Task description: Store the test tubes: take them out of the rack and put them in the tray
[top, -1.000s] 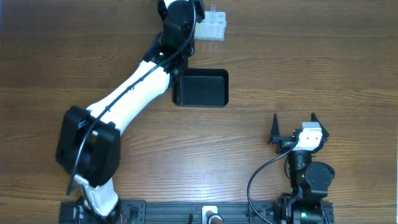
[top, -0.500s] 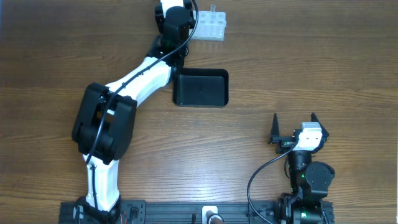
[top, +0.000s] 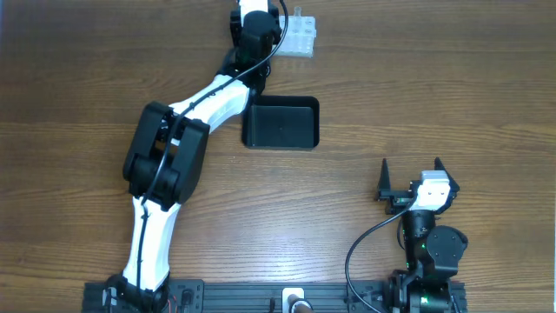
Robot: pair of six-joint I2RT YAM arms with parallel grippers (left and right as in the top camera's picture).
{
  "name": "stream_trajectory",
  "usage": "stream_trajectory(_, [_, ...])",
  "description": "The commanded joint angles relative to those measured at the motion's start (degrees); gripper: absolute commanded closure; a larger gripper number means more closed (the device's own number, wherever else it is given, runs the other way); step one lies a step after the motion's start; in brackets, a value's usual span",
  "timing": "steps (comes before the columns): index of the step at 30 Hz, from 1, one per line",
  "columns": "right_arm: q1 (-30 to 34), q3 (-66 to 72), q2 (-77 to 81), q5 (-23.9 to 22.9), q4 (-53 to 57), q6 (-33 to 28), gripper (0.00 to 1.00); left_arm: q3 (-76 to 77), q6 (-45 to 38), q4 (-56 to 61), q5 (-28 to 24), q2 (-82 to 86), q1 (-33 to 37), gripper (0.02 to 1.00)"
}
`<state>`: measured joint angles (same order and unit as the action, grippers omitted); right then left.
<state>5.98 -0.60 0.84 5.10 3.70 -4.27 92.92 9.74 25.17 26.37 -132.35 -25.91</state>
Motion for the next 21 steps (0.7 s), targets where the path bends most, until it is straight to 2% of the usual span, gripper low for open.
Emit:
stream_trajectory(1, [0.33, 0.28, -0.52, 0.85, 0.15, 0.57, 0.007, 1.55, -2.05, 0.35, -2.14, -2.19, 0.44, 0.452])
stream_trajectory(4, [0.33, 0.28, -0.5, 0.85, 0.15, 0.57, 0.007, 1.55, -2.08, 0.37, -3.91, -2.38, 0.55, 0.457])
stream_trajectory(21, [0.33, 0.28, -0.52, 0.85, 0.15, 0.57, 0.009, 1.62, -3.56, 2.12, -4.52, -3.91, 0.87, 0.492])
